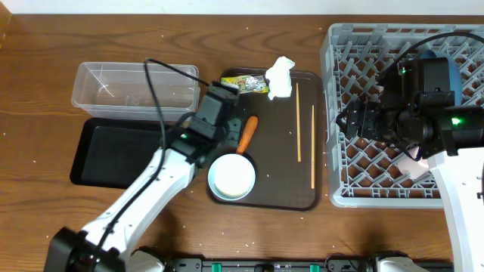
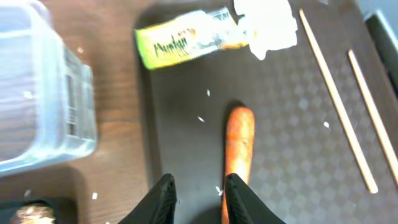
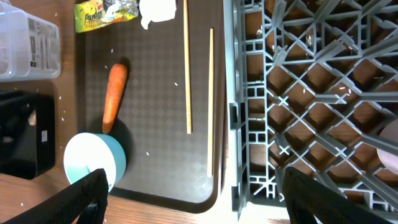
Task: Sort waste into correct bins and load items into the dishwasher rack
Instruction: 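Carry the carrot with the left gripper onto the black tray, release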
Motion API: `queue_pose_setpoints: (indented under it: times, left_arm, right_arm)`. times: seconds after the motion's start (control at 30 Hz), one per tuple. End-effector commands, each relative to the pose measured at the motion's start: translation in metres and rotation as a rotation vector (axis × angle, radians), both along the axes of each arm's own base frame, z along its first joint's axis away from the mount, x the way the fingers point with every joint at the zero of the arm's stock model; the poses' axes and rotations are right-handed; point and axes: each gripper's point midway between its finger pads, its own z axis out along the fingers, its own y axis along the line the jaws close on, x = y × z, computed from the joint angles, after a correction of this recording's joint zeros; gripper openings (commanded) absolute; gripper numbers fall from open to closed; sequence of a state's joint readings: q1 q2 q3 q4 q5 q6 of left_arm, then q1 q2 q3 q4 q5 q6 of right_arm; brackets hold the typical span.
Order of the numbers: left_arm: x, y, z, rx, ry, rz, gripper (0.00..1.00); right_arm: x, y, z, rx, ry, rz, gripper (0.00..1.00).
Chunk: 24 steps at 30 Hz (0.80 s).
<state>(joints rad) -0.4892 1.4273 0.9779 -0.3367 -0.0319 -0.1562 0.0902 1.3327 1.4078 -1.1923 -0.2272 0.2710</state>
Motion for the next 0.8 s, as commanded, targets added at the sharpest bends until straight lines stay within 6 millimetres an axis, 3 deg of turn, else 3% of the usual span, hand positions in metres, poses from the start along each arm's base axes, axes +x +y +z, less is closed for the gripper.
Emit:
queue_pose_setpoints:
  times: [0.0, 0.03, 0.1, 0.13, 0.33, 0.5, 0.67, 0.77]
  left_arm:
    - [0.001, -0.006, 0.001, -0.026, 0.015, -0.006, 0.48]
    - [0.0, -0.01, -0.007, -0.02, 0.032, -0.016, 0.53]
    - [0.0, -0.017, -0.027, -0.002, 0.066, -0.031, 0.73]
    - [0.001, -0.024, -0.037, 0.002, 0.081, -0.049, 0.78]
    - [0.0, -0.051, -0.091, 0.035, 0.151, -0.11, 0.79]
    - [-0.005, -0.059, -0.12, 0.062, 0.192, -0.133, 0.78]
    - [-0.006, -0.056, -0.132, 0.086, 0.211, -0.125, 0.64]
    - [-0.002, -0.05, -0.134, 0.116, 0.194, -0.101, 0.45]
  right_arm:
    - [0.001, 0.002, 0.002, -0.005, -0.005, 0.005, 0.83]
    - [0.001, 0.002, 0.002, -0.005, -0.006, 0.005, 0.82]
    - [0.001, 0.002, 0.002, -0.004, -0.005, 0.006, 0.83]
    - [0.001, 0.002, 0.002, -0.004, -0.005, 0.005, 0.83]
    - [-0.003, 0.002, 0.0, -0.006, 0.014, 0.006, 0.83]
    - [-0.005, 0.001, -0.001, -0.007, 0.024, 0.006, 0.83]
    - [-0.006, 0.001, -0.001, -0.007, 0.024, 0.006, 0.83]
    - [-0.006, 0.001, -0.001, -0.007, 0.025, 0.006, 0.84]
